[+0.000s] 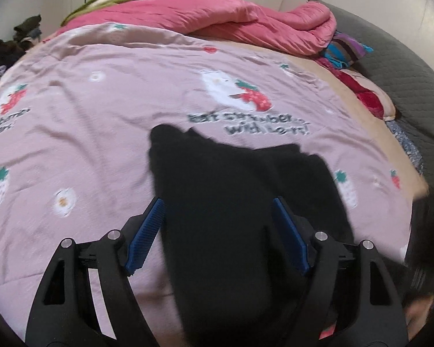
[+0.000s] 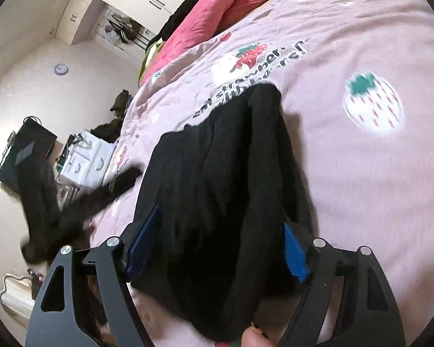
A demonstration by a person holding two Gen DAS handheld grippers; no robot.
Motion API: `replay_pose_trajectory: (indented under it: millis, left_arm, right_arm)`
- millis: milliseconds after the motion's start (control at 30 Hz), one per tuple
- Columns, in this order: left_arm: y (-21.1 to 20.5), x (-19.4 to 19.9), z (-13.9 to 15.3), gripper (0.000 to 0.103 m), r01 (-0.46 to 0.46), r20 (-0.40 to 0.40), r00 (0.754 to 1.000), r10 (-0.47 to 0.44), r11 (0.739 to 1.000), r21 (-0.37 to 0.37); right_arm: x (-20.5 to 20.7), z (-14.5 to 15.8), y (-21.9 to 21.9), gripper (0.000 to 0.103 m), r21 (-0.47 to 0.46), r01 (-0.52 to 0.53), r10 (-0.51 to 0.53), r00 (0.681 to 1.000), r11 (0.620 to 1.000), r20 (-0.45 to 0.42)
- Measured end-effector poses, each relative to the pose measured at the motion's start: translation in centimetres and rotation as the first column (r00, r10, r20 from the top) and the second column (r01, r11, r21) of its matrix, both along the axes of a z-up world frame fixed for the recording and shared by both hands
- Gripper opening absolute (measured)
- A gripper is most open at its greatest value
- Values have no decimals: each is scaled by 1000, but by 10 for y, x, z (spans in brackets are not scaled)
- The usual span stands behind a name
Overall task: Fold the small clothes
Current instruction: 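Open the left gripper to release the fold, then press the fold flat with the right gripper and open it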
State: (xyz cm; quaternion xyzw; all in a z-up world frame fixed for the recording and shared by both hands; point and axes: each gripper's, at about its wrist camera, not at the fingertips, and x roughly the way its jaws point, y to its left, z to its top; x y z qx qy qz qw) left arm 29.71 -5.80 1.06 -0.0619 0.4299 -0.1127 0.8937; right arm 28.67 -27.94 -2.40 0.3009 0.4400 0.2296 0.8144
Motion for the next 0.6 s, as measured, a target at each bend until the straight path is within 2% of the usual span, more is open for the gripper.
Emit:
replay_pose_trajectory:
  millis: [67,133,233,300,333,500,600]
  left_arm:
    - [5,-6,-4,69,1,12,1000,-1,1000,21]
    - [5,-11,-8,69,6,19,1000,-7,998,61]
    - [7,-13,-12,69,8,24,1000,-10,996,84]
    - [6,-14,-14,69,10,25,1000,-12,997,75]
    - [5,-13,-14,69,11,25,1000,-13,997,78]
    - [-5,-17,-14,69,34,31,999,-36,997,71]
    - [-12,-19,-12,74,40,41,998,-43,996,75]
  right_arm:
    - [18,2,4,73,-23,-22,22,1000,999,-6]
    - [29,4,12,65,-109,-43,41,999,993,-13]
    - [31,-1,18,45,-193,-78,76,997,978,-20]
    - [35,4,20,20,-261,-91,100,995,961,21]
    - [31,7,20,11,-295,-90,108,993,951,47]
    - [20,45,34,10,-388,-94,192,956,917,221]
    - [27,47,36,10,-436,-70,194,949,897,248]
